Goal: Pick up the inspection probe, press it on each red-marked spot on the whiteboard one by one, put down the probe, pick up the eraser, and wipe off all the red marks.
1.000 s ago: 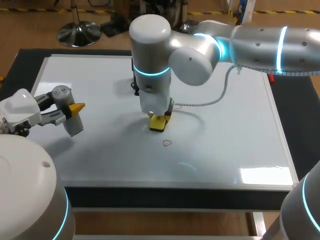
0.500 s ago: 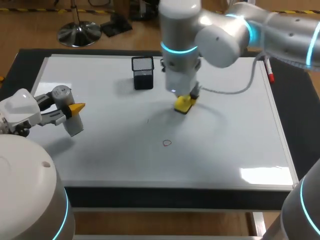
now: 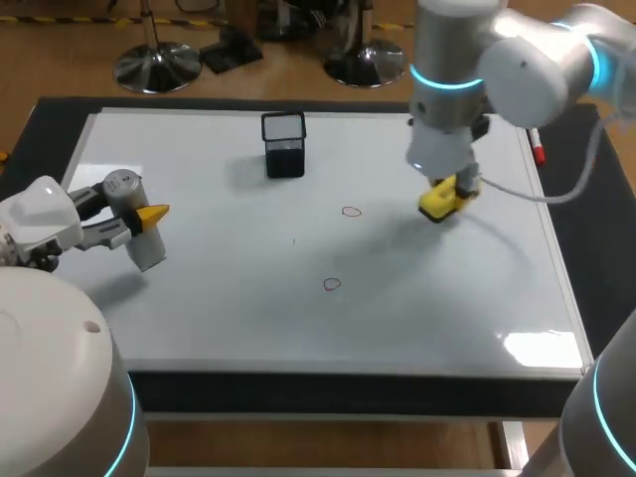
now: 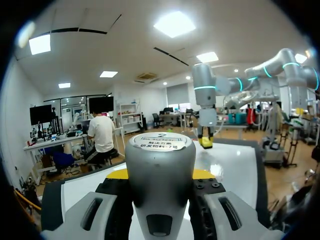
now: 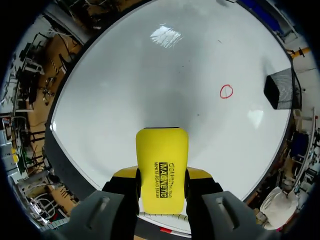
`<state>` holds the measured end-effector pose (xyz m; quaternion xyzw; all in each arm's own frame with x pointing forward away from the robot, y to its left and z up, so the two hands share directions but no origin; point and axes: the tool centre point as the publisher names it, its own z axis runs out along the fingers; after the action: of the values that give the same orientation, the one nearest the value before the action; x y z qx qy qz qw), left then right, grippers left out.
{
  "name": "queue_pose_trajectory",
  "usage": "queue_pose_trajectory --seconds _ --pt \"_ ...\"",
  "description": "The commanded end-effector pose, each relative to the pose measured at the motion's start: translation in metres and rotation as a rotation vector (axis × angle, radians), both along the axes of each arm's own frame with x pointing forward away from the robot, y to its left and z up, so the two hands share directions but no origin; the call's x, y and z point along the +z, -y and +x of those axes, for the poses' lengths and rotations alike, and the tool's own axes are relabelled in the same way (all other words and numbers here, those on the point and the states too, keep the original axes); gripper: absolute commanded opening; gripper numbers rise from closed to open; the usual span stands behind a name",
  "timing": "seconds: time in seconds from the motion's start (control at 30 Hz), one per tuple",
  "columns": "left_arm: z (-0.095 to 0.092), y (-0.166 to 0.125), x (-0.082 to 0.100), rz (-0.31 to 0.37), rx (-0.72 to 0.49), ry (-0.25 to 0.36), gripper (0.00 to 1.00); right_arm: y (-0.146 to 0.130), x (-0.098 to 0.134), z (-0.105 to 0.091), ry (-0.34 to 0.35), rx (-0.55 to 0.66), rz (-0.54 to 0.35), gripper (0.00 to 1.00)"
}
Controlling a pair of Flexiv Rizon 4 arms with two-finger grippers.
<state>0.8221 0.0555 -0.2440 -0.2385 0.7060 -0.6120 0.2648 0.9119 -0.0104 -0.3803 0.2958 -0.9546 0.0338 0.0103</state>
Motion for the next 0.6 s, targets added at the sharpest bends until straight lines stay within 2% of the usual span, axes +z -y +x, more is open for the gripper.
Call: queue_pose_trajectory --seconds 0.03,0.27,0.6 --pt "0.0 0.0 0.0 -0.001 0.003 0.003 0.0 0.042 -0.001 -0.025 0.027 -0.048 0.051 0.0" --pt "0.0 0.0 0.0 -0.001 0.003 0.003 0.0 0.068 -0.009 -0.037 0.01 -0.139 0.05 0.0" --pt "0.0 0.0 0.0 -0.001 0.003 0.003 0.0 0.071 -0.012 -0.036 0.011 -0.148 0.057 0.0"
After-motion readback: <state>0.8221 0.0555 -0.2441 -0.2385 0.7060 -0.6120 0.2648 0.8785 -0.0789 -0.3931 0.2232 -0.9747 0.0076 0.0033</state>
